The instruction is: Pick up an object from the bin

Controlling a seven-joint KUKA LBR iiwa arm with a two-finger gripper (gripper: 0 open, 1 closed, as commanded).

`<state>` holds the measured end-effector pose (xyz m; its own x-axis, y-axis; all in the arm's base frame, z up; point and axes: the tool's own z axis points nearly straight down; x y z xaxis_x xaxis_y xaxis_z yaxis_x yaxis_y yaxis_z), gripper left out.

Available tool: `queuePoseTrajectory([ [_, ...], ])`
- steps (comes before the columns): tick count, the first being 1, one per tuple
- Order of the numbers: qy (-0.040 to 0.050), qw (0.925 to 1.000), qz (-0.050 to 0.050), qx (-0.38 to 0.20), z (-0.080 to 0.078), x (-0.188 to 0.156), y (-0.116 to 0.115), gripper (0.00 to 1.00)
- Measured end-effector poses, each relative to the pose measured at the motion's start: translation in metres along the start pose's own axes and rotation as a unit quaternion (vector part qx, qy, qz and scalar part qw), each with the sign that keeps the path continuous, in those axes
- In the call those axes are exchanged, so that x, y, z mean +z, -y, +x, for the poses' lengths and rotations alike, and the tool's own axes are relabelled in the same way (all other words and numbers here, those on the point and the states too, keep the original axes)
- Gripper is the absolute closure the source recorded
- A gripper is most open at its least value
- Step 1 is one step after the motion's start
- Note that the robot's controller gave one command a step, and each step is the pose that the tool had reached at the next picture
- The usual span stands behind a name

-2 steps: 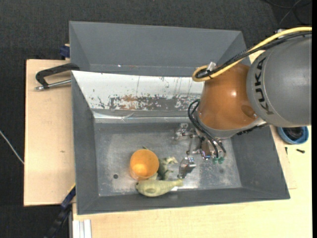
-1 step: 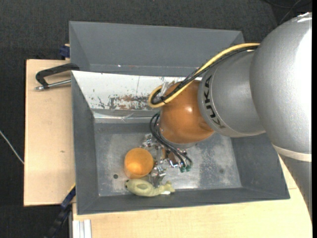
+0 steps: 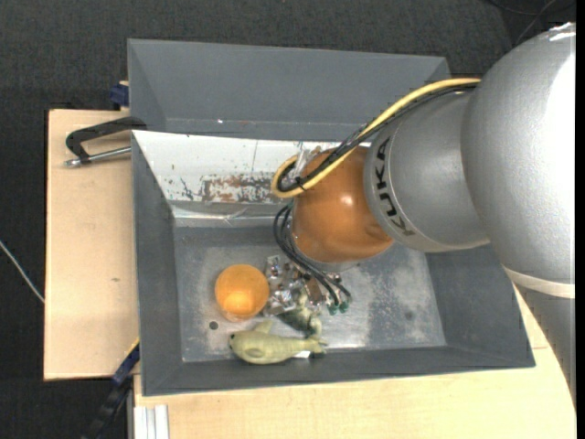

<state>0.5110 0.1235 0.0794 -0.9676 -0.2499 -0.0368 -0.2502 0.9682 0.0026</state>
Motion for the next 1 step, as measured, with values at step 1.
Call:
queuePoseTrajectory([
  [1, -0.0109, 0.9966, 0.000, -0.082, -0.0115, -0.1581, -0.0071, 1.00],
])
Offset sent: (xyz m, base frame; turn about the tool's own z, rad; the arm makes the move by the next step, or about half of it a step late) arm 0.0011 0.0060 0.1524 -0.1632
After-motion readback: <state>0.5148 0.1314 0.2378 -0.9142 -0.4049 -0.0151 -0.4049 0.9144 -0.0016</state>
